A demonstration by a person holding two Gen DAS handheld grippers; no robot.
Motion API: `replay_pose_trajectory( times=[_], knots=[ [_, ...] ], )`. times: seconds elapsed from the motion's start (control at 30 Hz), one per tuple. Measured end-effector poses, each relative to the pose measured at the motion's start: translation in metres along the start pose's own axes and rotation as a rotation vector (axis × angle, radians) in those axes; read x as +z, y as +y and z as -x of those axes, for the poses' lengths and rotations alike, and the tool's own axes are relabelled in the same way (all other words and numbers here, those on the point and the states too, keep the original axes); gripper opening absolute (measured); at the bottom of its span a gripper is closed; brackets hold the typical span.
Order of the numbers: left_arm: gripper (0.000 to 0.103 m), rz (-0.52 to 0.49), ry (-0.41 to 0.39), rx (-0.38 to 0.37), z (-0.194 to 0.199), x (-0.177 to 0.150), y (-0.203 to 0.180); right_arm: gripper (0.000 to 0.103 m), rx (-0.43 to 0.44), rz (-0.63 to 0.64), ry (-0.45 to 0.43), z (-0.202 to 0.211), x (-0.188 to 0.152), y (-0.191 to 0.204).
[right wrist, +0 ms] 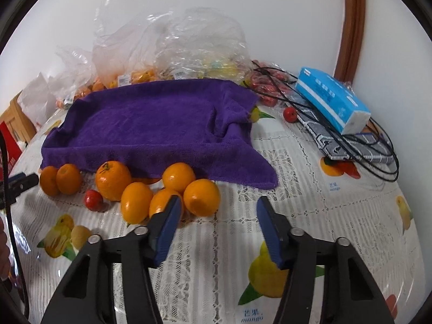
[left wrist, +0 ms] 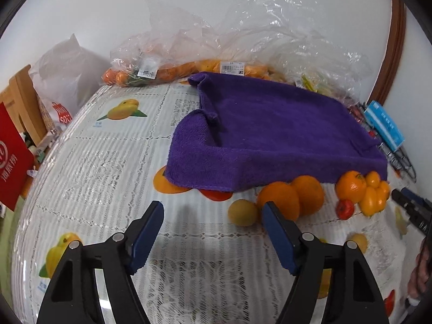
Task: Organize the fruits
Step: 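Move the left tool to a small olive-yellow fruit while the right tool approaches an orange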
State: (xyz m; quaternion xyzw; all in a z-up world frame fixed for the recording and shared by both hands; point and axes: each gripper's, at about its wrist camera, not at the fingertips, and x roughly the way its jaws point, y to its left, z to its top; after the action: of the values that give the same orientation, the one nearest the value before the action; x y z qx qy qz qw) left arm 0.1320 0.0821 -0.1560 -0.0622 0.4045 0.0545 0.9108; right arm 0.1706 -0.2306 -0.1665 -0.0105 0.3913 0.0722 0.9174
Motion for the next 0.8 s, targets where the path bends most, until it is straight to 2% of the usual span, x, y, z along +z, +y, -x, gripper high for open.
replay_pose_trajectory(
  times=[0.23,0.3,0.33,0.47,0.8],
  knots=[
    [0.07,-0.028,-0.012,0.001,0.001,-0.004,0.0,0.046,0.064,-0.049,0.005,-0.005,0.002,-0.012],
    [0.064,-0.019,0.0,0.001,-0.003,-0.004,0.002,0.046,0.08,-0.045,-0.001,-0.006,0.003,-0.01],
    [0.061,-0.013,0.007,-0.007,-0.005,-0.004,0.003,0.046,0.081,-0.042,0.0,-0.007,0.004,-0.008],
    [0.058,0.002,0.019,-0.024,-0.009,-0.005,0.003,0.035,0.08,-0.02,0.023,-0.016,0.006,-0.001],
    [0.056,-0.019,0.023,-0.017,-0.021,-0.002,-0.001,0.035,0.037,0.007,0.052,-0.034,0.007,0.005]
  ],
)
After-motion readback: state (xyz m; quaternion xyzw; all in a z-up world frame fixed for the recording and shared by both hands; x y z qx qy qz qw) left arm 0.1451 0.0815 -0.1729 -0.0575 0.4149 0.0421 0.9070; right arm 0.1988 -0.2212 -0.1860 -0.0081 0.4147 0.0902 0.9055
